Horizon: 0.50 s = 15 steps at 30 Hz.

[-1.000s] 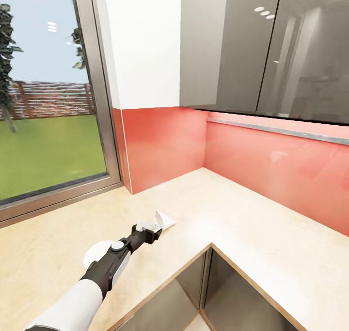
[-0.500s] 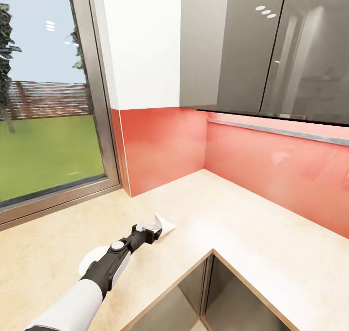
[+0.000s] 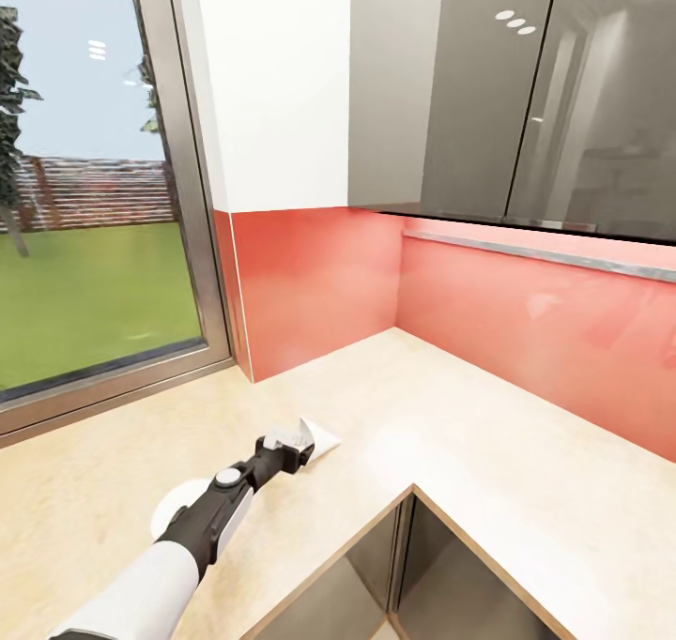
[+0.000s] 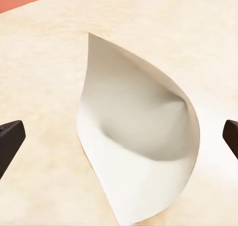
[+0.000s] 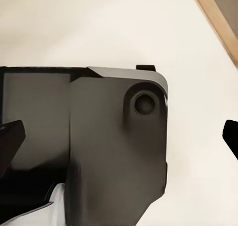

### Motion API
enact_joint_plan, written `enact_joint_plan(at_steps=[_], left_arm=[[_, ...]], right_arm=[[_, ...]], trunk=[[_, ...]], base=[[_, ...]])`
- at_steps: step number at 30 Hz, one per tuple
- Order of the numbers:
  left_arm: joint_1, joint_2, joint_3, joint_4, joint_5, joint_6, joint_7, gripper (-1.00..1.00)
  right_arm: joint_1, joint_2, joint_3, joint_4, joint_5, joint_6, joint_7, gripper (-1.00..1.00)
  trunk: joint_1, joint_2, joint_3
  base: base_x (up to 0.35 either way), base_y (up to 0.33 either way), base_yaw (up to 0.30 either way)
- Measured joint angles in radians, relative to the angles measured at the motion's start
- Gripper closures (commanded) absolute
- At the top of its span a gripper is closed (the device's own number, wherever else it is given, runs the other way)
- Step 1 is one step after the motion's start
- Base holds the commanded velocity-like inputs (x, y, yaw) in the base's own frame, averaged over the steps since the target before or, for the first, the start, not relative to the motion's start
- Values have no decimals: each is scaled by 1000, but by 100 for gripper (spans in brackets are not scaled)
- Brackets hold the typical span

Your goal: Set up a coffee station on the kitchen countertop: keep the coffee maker on the countertop, move the bottle of coffee from the kitchen shelf to the counter next to the coffee maker, place a paper coffee filter on top of the coffee maker, put the saucer next to the coffee maker with the coffee cup on the saucer, and place the electric kettle next to the coffee maker.

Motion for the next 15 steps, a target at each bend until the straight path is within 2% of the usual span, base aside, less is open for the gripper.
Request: enact_joint_plan(at_steps=[5, 15], left_arm=[[1, -1, -1, 2, 0, 0, 0, -100], [1, -1, 0, 2, 0, 0, 0, -100]], right_arm=[[0, -1, -1, 0, -1, 0, 0, -100], [0, 0, -1, -2, -1, 0, 0, -100]], trunk=[[0, 0, 0], [0, 0, 0]], base=[[0, 0, -32], [0, 0, -232]])
